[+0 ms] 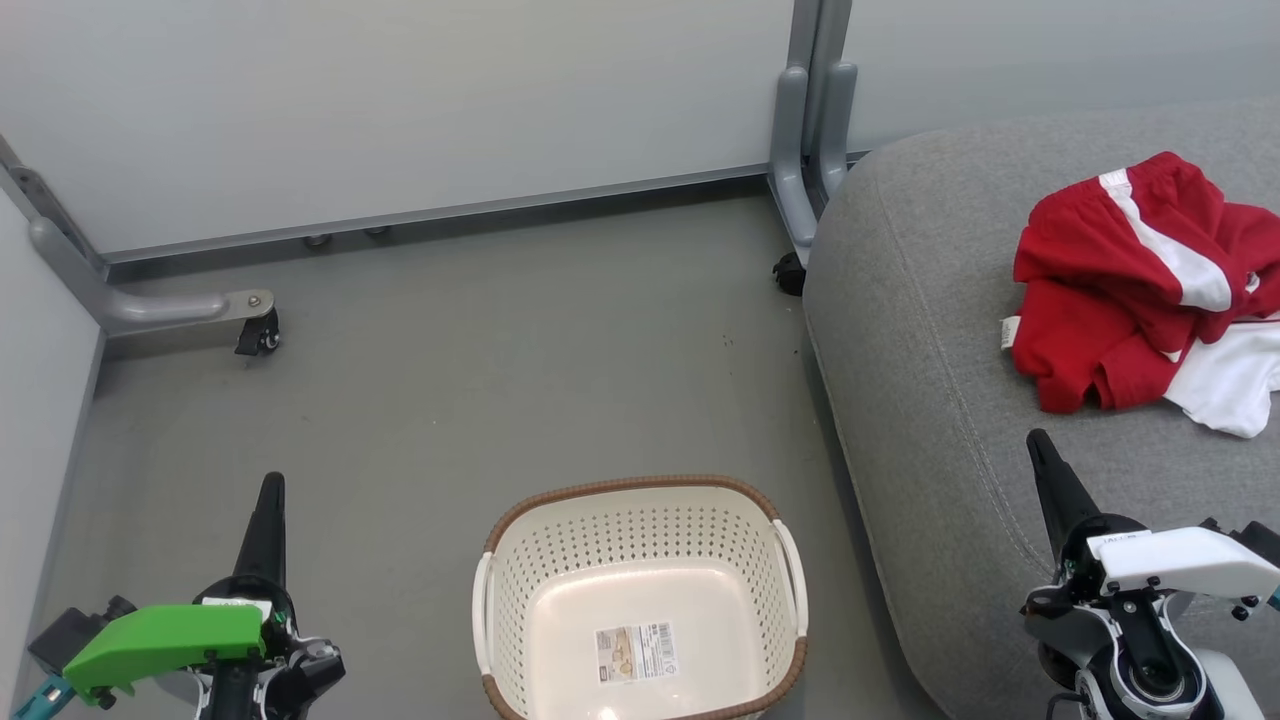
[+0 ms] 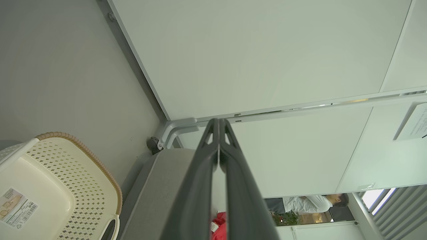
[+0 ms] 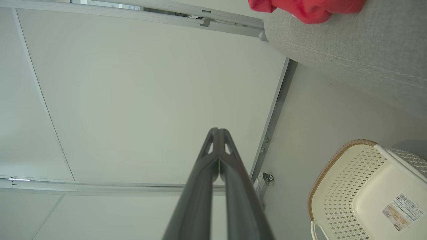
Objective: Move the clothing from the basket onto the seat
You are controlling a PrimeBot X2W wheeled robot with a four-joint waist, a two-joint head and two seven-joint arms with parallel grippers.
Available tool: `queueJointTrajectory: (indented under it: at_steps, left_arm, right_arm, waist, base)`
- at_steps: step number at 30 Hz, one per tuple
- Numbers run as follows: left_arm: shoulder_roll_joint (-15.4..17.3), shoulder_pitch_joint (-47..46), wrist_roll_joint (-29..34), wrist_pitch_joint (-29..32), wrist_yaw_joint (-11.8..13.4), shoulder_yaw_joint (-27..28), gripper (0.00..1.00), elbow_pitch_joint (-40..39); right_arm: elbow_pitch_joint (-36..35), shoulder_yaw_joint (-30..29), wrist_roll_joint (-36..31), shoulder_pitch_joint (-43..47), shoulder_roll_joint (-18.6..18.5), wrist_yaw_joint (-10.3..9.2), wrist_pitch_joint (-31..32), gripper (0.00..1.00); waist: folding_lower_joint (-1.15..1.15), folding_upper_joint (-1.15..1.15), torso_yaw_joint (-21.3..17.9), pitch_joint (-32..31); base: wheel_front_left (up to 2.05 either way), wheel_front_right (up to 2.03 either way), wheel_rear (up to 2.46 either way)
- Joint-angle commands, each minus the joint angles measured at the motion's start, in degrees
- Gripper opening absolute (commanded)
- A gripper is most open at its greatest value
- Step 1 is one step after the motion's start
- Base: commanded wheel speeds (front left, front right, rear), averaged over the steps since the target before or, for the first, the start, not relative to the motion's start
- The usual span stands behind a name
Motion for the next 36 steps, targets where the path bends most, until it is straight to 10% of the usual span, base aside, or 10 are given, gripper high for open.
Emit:
queueJointTrajectory:
  at_steps: [1,36]
  left_arm:
    - [0.22,-1.34,-1.24,0.4,-0.16,0.28,0.0,0.05]
    - [-0.31,-2.19,-7.52,2.98,-0.2,1.86,0.0,0.55]
  right_arm:
    - [0.06,-0.31,1.2,-1.02,0.1,0.03,0.34,0.0]
    - [0.93,-1.93,8.26,-1.21,0.84,0.02,2.72,0.0]
  waist:
    - [0.0,0.0,-0.05,0.02]
    - [0.0,0.0,-0.79,0.25]
  base:
    - [0.0,0.0,0.0]
    - [0.0,0.0,0.0]
